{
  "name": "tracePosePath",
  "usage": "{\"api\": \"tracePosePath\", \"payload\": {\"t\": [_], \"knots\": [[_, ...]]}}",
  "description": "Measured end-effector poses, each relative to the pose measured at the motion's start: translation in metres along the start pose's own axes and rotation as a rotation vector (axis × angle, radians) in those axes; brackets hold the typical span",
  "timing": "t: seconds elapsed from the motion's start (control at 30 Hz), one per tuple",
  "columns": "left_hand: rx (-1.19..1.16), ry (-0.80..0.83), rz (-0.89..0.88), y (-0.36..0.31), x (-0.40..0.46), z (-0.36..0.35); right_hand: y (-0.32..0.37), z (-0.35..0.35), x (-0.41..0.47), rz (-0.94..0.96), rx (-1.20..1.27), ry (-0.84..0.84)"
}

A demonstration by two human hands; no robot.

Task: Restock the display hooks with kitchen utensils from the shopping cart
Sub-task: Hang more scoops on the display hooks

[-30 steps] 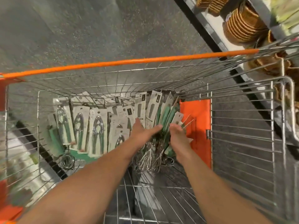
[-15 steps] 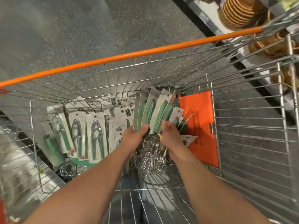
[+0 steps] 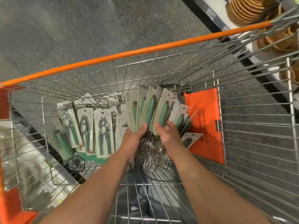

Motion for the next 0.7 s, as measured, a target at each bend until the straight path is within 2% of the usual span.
{"api": "tracePosePath", "payload": {"t": [0.2, 0.4, 0.7], "knots": [[-0.126, 0.031, 0.036, -0.001, -0.018, 0.004, 0.024, 0.004, -0.023, -0.002, 0.100, 0.135], [-0.142, 0.006, -0.047, -0.010, -0.052, -0.002, 0.035, 0.012, -0.041, 0.035, 0.144, 0.116], [-0.199, -0.030, -0.086, 0.012, -0.064, 0.008, 0.041, 0.031, -0.080, 0.062, 0.133, 0.245]]}}
Point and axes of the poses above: each hand's wrist, its own x-axis towards the middle knuckle, its own z-axis out of the back of the hand, y = z × x, the point moved 1 cm from there along x, towards the middle knuckle, and after that the axes turned 1 degree about -x, right-handed, at the moved point
